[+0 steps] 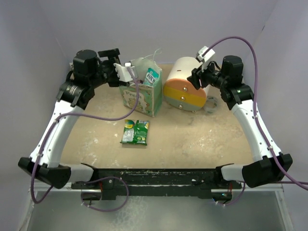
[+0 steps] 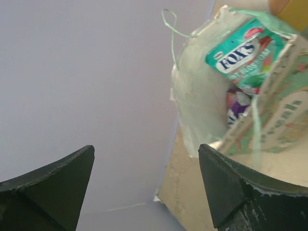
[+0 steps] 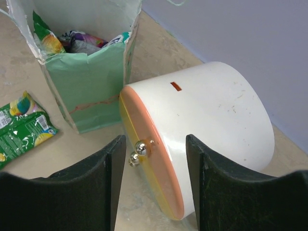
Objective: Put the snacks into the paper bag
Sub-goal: Place the snack in the paper bag, then pick up the snack from the center of the board.
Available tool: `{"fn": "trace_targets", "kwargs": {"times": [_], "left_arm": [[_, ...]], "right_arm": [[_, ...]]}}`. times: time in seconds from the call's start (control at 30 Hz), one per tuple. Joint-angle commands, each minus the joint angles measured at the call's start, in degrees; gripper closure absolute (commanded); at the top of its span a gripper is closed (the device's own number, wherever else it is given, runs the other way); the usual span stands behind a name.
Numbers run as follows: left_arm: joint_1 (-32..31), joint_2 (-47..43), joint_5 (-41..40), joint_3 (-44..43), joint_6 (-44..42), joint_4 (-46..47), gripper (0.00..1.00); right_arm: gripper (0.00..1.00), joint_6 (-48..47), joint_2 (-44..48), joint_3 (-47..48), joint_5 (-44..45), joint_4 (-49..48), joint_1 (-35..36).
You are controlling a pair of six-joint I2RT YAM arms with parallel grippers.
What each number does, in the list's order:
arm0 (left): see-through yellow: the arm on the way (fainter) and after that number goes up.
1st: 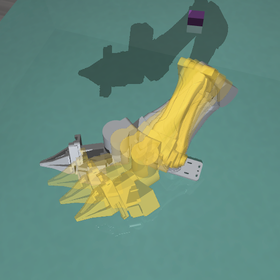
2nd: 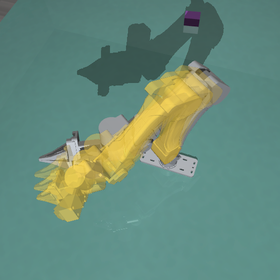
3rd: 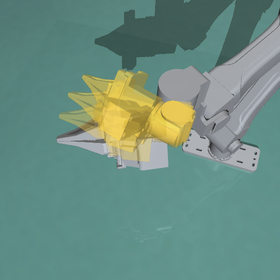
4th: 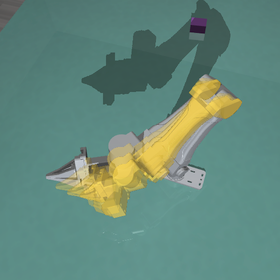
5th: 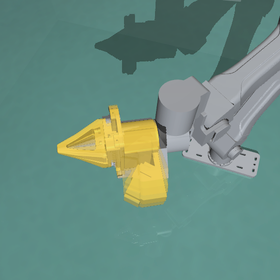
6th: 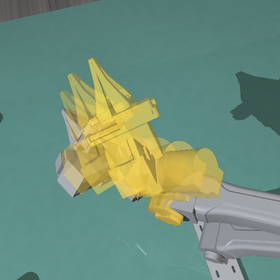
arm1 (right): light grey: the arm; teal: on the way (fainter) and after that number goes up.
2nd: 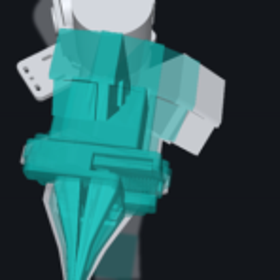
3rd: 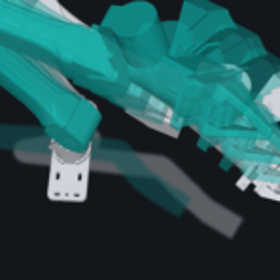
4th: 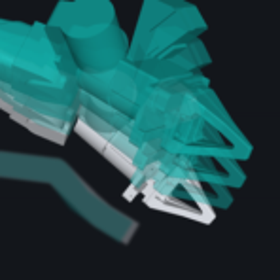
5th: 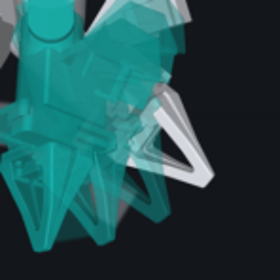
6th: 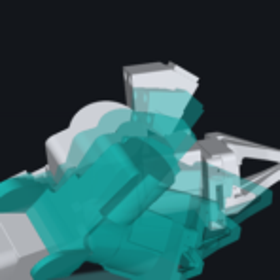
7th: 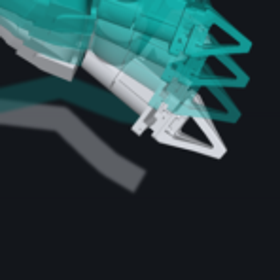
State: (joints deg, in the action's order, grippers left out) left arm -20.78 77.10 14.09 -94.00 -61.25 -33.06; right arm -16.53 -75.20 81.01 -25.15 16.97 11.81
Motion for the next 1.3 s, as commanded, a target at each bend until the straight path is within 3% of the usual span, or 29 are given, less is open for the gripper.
{"fn": "trace_targets", "kwargs": {"times": [0.0,0.23,0.57,0.77,1.0,1.27], "left_arm": [[-0.01,-7.18,-0.47,4.74,8.82,-5.23,0.06],[-0.05,-17.32,13.53,19.12,5.83,-20.95,0.04],[-0.20,-22.12,23.74,40.96,4.79,-18.44,0.06],[-0.70,-17.63,21.68,48.17,1.97,-12.25,0.08],[-1.02,-11.48,16.99,54.89,-3.20,-2.38,0.10],[-1.65,-6.50,14.02,58.63,-2.87,4.28,0.16]], "right_arm": [[0.43,-0.91,1.48,1.04,-1.86,1.44,-0.28],[0.34,0.27,2.34,-1.23,-3.78,3.92,-0.30],[0.19,2.01,5.20,-8.86,-3.20,0.30,-1.61],[0.13,3.49,7.63,-10.96,-5.35,-1.72,-5.03],[0.13,4.60,7.42,-10.87,-8.25,-2.30,-7.59],[0.13,5.54,6.40,-11.64,-10.21,-3.97,-8.67]]}}
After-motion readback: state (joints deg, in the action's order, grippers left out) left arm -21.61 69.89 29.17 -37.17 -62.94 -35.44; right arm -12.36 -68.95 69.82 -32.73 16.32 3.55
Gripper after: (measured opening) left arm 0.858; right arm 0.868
